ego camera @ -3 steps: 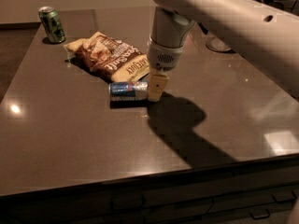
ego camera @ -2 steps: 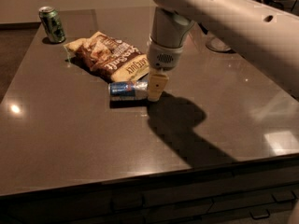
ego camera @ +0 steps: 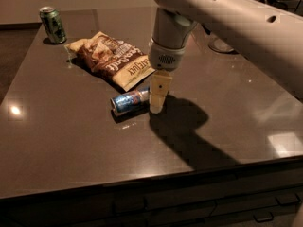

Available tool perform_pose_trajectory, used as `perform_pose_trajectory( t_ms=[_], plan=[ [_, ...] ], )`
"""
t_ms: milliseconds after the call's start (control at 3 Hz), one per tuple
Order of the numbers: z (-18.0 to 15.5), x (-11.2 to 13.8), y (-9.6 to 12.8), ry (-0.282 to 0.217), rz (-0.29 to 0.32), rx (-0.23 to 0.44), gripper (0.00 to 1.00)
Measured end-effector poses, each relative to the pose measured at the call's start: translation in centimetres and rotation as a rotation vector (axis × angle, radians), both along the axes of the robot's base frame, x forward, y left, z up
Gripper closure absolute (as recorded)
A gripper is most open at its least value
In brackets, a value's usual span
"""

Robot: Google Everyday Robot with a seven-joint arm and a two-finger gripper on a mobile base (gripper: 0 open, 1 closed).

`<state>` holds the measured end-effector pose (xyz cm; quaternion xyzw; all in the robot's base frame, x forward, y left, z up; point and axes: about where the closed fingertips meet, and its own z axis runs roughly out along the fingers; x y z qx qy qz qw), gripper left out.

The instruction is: Move redbull can near brown chip bag

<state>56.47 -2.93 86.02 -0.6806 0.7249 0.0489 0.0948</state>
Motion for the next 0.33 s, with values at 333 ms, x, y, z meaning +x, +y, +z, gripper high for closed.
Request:
perform_pose_trajectory(
  t_ms=[333],
  plan=[
    [0.00, 0.00, 0.00, 0.000, 0.000, 0.000, 0.00]
  ],
)
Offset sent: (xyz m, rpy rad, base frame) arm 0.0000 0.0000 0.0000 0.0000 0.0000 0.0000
